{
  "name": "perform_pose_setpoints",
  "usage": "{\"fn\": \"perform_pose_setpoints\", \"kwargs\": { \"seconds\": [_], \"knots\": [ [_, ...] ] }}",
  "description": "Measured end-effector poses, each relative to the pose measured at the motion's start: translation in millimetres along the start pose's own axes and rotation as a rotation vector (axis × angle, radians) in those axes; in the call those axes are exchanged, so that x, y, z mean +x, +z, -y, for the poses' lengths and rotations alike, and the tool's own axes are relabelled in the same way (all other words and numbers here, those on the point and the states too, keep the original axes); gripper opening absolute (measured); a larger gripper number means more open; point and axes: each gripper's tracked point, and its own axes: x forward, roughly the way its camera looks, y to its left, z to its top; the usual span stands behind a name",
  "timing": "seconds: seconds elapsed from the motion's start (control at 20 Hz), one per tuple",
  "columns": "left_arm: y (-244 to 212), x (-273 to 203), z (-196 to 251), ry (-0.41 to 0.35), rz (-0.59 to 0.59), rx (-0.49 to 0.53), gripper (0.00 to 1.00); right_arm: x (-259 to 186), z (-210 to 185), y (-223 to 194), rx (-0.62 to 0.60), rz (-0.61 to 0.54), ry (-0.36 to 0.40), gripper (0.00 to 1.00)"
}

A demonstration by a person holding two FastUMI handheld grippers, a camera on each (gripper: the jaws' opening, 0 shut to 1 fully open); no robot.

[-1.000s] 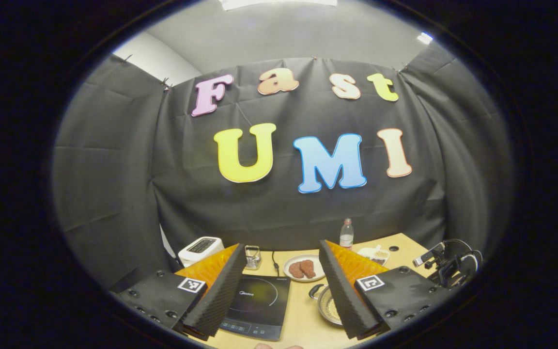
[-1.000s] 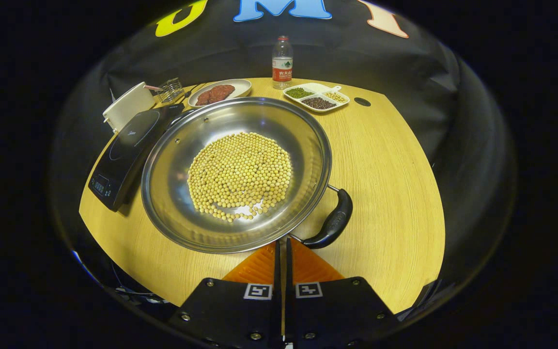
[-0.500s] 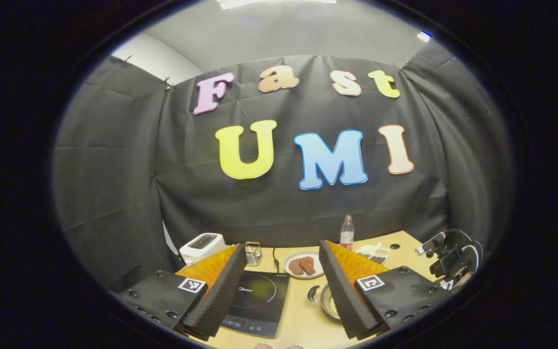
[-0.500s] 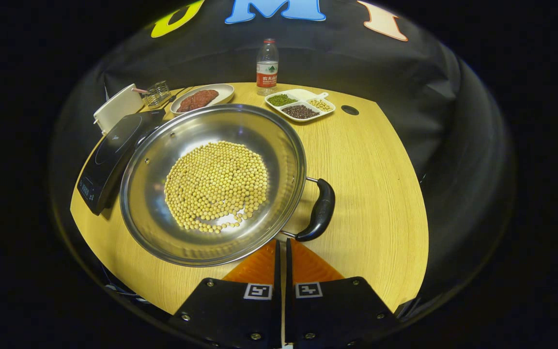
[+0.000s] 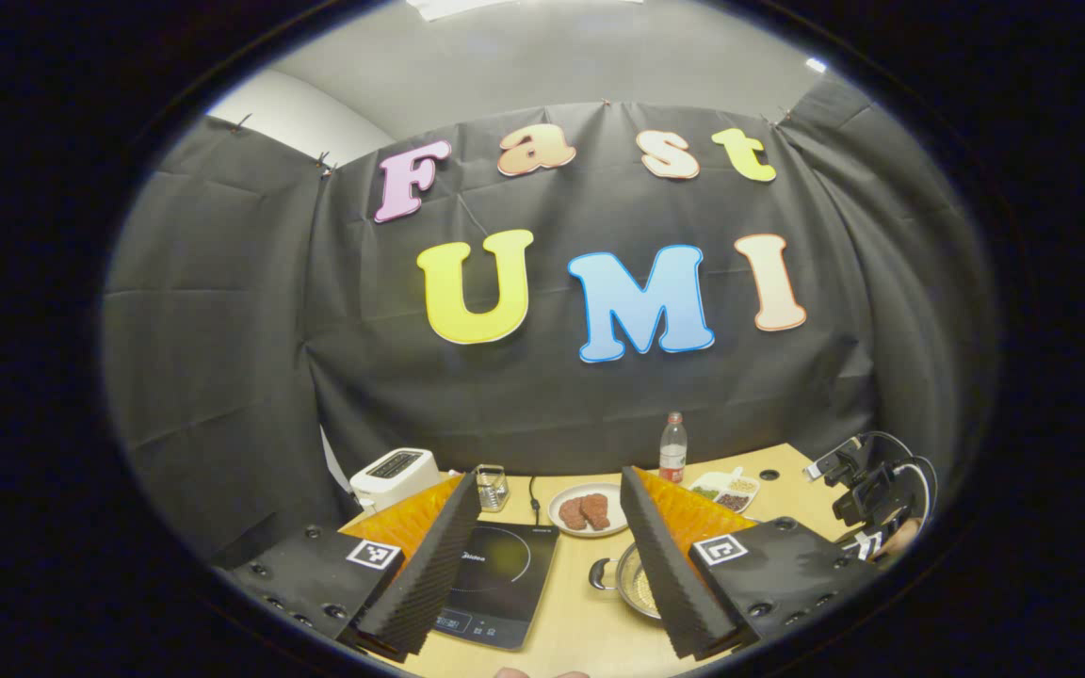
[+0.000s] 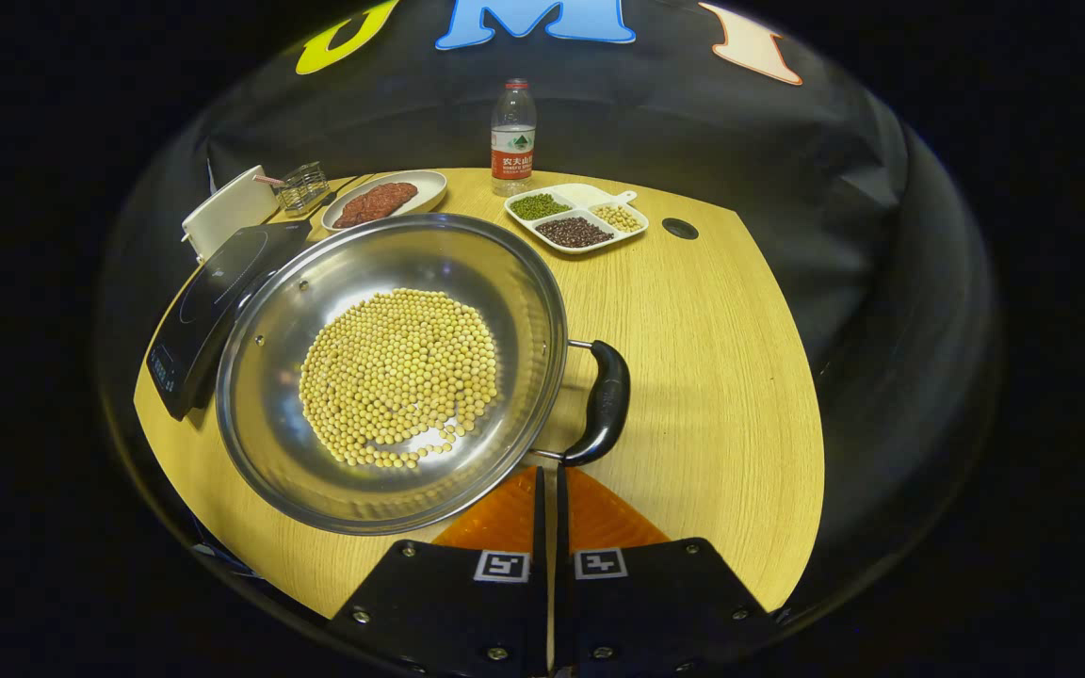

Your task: First push the handle of the pot to place it horizontally, then grasp the pot with both hands and set it on the induction cooktop.

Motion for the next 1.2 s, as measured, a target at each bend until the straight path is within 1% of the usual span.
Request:
{"fn": "perform_pose_setpoints", "kwargs": {
  "seconds": [0.15, 0.2, 0.25, 0.3, 0.45, 0.55, 0.6, 0.65, 0.7, 0.75, 0.8, 0.85, 0.9, 0.95, 1.05, 1.1, 1.2],
  "knots": [
    [-5, 2, 6, -0.018, -0.01, -0.011, 0.94, -2, 9, 1, 0.004, 0.009, -0.013, 0.03],
    [-9, 4, 8, -0.028, -0.017, -0.015, 0.97, -6, 11, 1, 0.012, 0.015, -0.014, 0.04],
    [-11, 7, 10, -0.037, -0.022, -0.019, 0.94, -10, 12, 1, 0.022, 0.022, -0.015, 0.03],
    [-13, 10, 10, -0.047, -0.024, -0.023, 0.97, -17, 11, 1, 0.029, 0.035, -0.013, 0.03],
    [-24, 24, 12, -0.096, -0.036, -0.035, 0.97, -45, 7, 9, 0.089, 0.112, -0.001, 0.03],
    [-31, 35, 14, -0.128, -0.048, -0.035, 0.97, -63, 3, 18, 0.154, 0.172, -0.001, 0.21],
    [-37, 40, 18, -0.147, -0.058, -0.035, 0.97, -70, 1, 22, 0.183, 0.194, 0.0, 0.36],
    [-42, 47, 23, -0.173, -0.07, -0.037, 0.97, -76, -3, 25, 0.202, 0.212, 0.01, 0.45],
    [-50, 53, 30, -0.204, -0.089, -0.039, 0.97, -79, -3, 28, 0.214, 0.227, 0.006, 0.57],
    [-56, 58, 36, -0.232, -0.107, -0.044, 1.0, -80, -2, 31, 0.22, 0.242, -0.001, 0.69],
    [-66, 63, 43, -0.26, -0.13, -0.05, 0.97, -80, 0, 33, 0.224, 0.248, -0.016, 0.79],
    [-76, 69, 48, -0.283, -0.152, -0.055, 0.94, -79, 3, 34, 0.229, 0.249, -0.033, 0.8],
    [-85, 74, 52, -0.305, -0.177, -0.057, 0.94, -80, 6, 35, 0.234, 0.248, -0.046, 0.81],
    [-95, 80, 58, -0.33, -0.206, -0.059, 0.98, -78, 8, 35, 0.242, 0.244, -0.055, 0.81],
    [-119, 90, 71, -0.383, -0.268, -0.056, 0.97, -71, 8, 34, 0.255, 0.228, -0.06, 0.81],
    [-132, 98, 74, -0.397, -0.3, -0.052, 0.98, -67, 7, 34, 0.257, 0.217, -0.063, 0.81],
    [-158, 113, 74, -0.401, -0.362, -0.043, 0.98, -58, 8, 35, 0.252, 0.197, -0.067, 0.81]
  ]
}}
